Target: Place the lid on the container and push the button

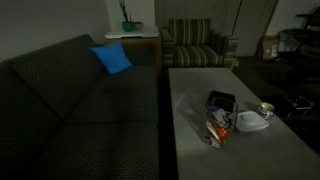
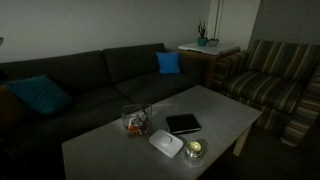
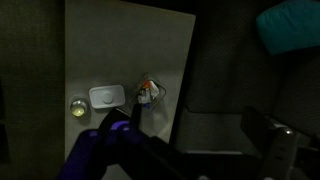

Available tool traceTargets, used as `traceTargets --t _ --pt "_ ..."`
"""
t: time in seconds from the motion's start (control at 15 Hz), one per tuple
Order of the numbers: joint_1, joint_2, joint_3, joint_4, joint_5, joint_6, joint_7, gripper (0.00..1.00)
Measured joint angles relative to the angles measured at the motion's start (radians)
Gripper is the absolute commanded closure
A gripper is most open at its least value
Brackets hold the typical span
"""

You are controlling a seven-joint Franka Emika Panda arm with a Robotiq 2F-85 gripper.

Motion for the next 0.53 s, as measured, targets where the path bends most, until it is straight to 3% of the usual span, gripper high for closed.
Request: traceTargets --t 0.53 --pt "-0.002 0.004 0.0 -0.002 0.0 0.013 0.0 0.0"
